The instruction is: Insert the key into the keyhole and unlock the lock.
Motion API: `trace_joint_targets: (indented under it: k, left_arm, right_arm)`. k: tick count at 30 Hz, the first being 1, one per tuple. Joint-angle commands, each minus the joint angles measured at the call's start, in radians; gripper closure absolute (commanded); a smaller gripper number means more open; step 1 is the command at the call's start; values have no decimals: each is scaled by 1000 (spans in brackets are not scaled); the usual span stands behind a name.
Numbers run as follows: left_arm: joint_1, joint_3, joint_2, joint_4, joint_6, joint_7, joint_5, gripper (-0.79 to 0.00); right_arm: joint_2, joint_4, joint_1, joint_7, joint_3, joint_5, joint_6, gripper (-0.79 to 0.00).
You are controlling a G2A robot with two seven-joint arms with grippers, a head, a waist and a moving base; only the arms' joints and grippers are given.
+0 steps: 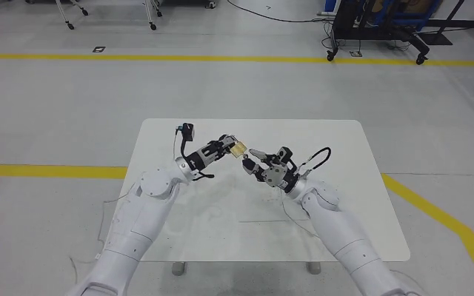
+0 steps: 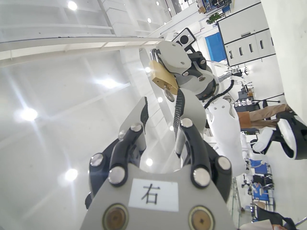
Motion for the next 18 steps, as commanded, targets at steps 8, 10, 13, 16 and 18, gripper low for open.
trace_joint_targets:
  k: [8,10,13,16,18]
  left_arm:
    - [-27,15,-4,39,47,-27,-15,0]
    - [-39,35,-4,47,90,-24,43,0]
    - [-56,83,-9,45,148,-36,122,0]
    - [-68,140,-14,36,182,-56,212,0]
    - [-77,173,-18,35,203,-59,272,0]
  right_arm:
    - [42,-81,-34,7,128,-233,-158,-702]
    - [59,-103,-52,13,199,-270,-191,-785]
    - [81,-148,-84,-11,320,-287,-225,-785]
    - [87,-173,-99,-13,351,-291,-234,-785]
    - [87,-173,-99,-13,351,-291,-234,-785]
